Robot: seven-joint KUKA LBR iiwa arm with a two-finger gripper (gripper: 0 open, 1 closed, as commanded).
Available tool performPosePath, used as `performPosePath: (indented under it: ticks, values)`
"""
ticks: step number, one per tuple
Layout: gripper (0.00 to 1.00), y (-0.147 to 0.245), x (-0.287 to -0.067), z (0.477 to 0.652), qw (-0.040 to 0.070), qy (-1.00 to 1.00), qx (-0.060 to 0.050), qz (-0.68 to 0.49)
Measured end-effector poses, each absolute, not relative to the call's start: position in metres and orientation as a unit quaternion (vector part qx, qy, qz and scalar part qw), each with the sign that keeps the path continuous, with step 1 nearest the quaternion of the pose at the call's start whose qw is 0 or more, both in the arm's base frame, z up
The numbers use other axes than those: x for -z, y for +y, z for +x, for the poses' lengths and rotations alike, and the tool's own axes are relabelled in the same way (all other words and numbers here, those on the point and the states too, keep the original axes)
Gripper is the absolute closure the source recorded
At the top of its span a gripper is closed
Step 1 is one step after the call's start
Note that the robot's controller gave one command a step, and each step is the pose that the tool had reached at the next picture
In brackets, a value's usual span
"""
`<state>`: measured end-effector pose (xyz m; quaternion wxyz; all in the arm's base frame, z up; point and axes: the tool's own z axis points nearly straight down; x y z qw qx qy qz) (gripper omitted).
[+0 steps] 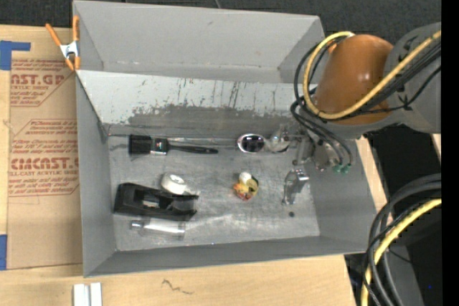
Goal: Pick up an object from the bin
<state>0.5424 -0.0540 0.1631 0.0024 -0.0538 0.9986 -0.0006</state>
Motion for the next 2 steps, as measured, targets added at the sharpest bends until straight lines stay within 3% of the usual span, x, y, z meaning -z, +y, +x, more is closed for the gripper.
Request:
performPosePath:
  ticks: [1,2]
  values:
    - [0.00,-0.034,-0.141,0.560,0.001,0.998,-0.001,-0.068]
    - [0.00,-0.032,-0.118,0.558,0.001,0.988,0.000,-0.153]
